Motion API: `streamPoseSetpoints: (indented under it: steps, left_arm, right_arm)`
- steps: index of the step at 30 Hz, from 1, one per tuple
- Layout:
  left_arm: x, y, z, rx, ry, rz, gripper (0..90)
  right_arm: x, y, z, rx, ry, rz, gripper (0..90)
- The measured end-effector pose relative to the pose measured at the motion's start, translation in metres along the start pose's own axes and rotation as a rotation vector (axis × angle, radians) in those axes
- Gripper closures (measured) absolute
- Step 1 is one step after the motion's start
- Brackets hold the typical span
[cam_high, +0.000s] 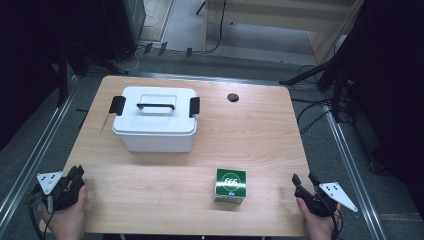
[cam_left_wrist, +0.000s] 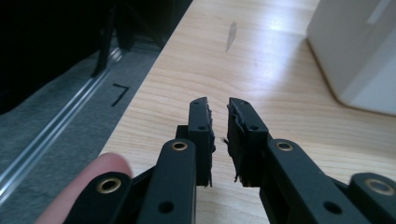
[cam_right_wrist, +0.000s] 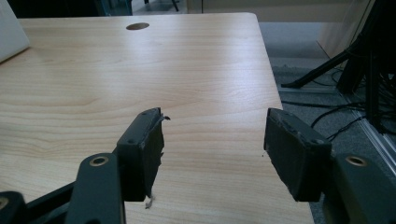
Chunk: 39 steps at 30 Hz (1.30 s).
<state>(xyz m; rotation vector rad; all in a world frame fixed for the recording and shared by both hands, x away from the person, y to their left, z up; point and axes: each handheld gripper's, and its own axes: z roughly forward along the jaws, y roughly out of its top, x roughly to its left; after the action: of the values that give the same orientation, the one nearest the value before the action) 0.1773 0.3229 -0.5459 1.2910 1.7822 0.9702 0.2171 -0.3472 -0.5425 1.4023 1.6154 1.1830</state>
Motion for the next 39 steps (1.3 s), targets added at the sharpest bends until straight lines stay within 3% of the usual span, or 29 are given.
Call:
streamPoseSetpoints:
  steps: [3, 6, 8, 9, 11, 12, 14, 17, 19, 20, 23, 24, 25, 26, 29, 34, 39]
  left_arm:
    - [0.001, 0.000, -0.001, 0.002, -0.032, 0.007, 79.2]
    - [-0.001, -0.001, -0.001, -0.003, -0.038, 0.018, 80.1]
    - [-0.002, -0.001, -0.001, 0.000, -0.029, 0.024, 76.2]
    - [-0.002, -0.001, -0.001, -0.001, -0.025, 0.022, 65.5]
    - [-0.003, 0.000, 0.000, 0.011, -0.017, 0.021, 54.8]
    - [-0.003, 0.000, 0.000, 0.020, -0.027, 0.019, 54.8]
    - [-0.002, 0.002, -0.001, 0.014, -0.039, 0.012, 45.4]
    - [-0.005, 0.005, 0.000, 0.015, -0.101, 0.001, 34.7]
    - [-0.008, 0.007, -0.002, -0.013, -0.119, 0.019, 42.6]
    - [-0.012, 0.012, -0.001, -0.022, -0.134, 0.044, 51.1]
    - [-0.015, 0.017, 0.002, -0.019, -0.149, 0.051, 66.8]
    - [-0.017, 0.019, 0.004, -0.013, -0.159, 0.050, 73.1]
    - [-0.020, 0.024, 0.009, -0.004, -0.191, 0.068, 79.6]
    - [-0.020, 0.024, 0.009, -0.004, -0.191, 0.068, 82.9]
    - [-0.029, 0.032, 0.018, 0.001, -0.225, 0.096, 89.5]
    - [-0.045, 0.044, 0.033, 0.007, -0.264, 0.126, 90.0]
    - [-0.063, 0.049, 0.040, 0.009, -0.278, 0.146, 90.0]
  right_arm:
    - [0.002, 0.000, 0.000, -0.001, 0.005, -0.009, 38.9]
    - [0.003, 0.000, -0.001, -0.002, 0.015, -0.016, 42.4]
    - [0.003, 0.000, -0.001, -0.003, 0.017, -0.016, 43.9]
    - [0.004, 0.001, -0.001, 0.005, 0.023, -0.017, 39.7]
    - [0.006, 0.003, 0.000, 0.019, 0.027, -0.006, 33.2]
    - [0.006, 0.003, 0.000, 0.019, 0.027, -0.006, 33.2]
    - [0.010, 0.006, 0.002, 0.034, 0.032, 0.004, 29.6]
    - [0.016, 0.012, 0.003, 0.031, 0.045, 0.004, 28.8]
    - [0.022, 0.018, 0.004, 0.028, 0.033, -0.017, 30.2]
    - [0.028, 0.024, 0.003, 0.015, 0.068, -0.031, 36.4]
    - [0.035, 0.030, 0.004, 0.003, 0.103, -0.057, 43.4]
    - [0.042, 0.035, 0.006, -0.003, 0.134, -0.070, 53.9]
    - [0.045, 0.038, 0.008, -0.001, 0.157, -0.076, 57.9]
    - [0.045, 0.038, 0.008, -0.001, 0.157, -0.076, 57.9]
    - [0.055, 0.045, 0.016, 0.001, 0.206, -0.102, 71.0]
    - [0.074, 0.056, 0.031, -0.002, 0.258, -0.129, 88.3]
    - [0.089, 0.056, 0.037, 0.019, 0.300, -0.131, 90.0]
